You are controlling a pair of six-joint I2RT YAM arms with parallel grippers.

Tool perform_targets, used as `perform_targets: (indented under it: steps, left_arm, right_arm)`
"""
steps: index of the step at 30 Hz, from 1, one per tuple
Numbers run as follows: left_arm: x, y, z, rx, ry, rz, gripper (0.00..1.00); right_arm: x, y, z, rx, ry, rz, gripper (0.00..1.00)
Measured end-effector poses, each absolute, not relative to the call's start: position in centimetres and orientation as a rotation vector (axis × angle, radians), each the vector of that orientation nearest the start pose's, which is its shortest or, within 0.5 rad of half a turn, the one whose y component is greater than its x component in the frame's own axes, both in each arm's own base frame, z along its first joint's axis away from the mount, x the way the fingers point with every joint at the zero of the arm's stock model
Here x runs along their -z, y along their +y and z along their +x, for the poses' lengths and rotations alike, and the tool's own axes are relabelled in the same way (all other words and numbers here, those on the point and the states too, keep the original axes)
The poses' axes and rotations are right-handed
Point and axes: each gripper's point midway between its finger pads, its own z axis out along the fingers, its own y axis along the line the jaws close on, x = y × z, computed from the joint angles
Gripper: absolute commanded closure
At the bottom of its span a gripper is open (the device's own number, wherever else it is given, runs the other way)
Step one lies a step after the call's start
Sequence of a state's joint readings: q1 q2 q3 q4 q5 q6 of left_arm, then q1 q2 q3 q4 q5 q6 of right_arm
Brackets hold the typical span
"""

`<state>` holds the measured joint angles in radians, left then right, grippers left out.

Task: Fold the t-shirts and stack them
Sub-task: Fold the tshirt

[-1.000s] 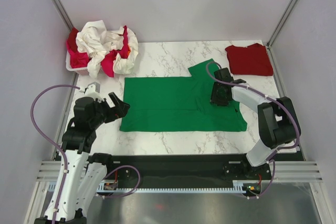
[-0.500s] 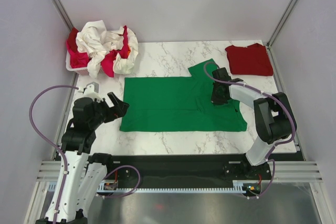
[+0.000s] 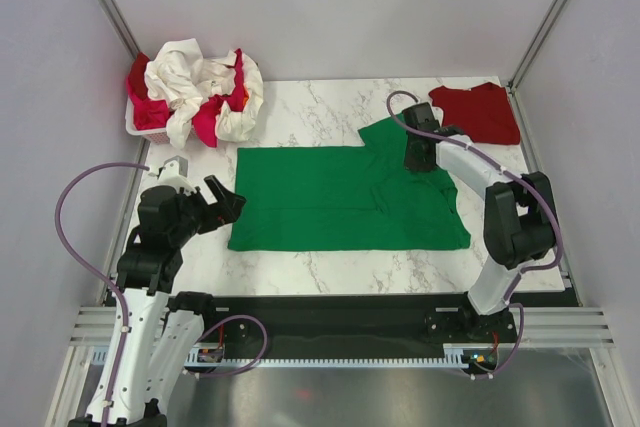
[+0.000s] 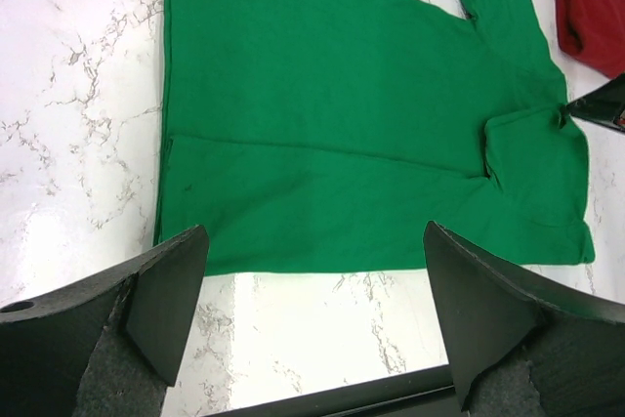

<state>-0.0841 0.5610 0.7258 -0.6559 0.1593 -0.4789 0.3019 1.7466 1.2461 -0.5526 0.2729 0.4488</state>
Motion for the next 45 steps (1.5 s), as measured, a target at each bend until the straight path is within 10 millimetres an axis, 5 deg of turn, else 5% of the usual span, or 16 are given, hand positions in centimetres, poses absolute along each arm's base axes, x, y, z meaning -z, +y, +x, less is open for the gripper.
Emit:
perform_targets:
  steps: [3,6,16,23,30,37,45]
  left_arm:
    - [-20.6,-6.5,22.2,0.507,2.071,-0.315,0.02]
    - [-20.6,-6.5,22.2,0.506,2.07,-0.317,0.02]
    - [-20.5,-6.5,22.2,0.506,2.074,-0.317,0.02]
    - [-20.5,-6.5,22.2,0.506,2.073,-0.317,0.03]
    - [-20.7,-6.5,22.1,0.507,2.063,-0.314,0.03]
    - [-20.7,-6.5,22.1,0.507,2.063,-0.314,0.03]
    - [-20.6,-6.4,22.1,0.505,2.064,-0.316,0.03]
  right_arm:
    - [-8.2,8.6,40.6,0.134,2.519,0.284,0.38]
    - [-8.2,7.7,41.0,0.212,2.517,0.287,0.22]
    - [-11.7,6.6,43.1,0.269,2.438,0.321,0.21]
    - [-14.0,9.1,50.1,0.161,2.352,0.302,0.22]
    - [-9.2,9.4,58.0,0.16,2.341,0.333,0.23]
    - [-2.9,7.4,61.3,0.154,2.382,0.387,0.23]
    - [-2.9,7.0,62.8,0.132,2.349,0.361,0.28]
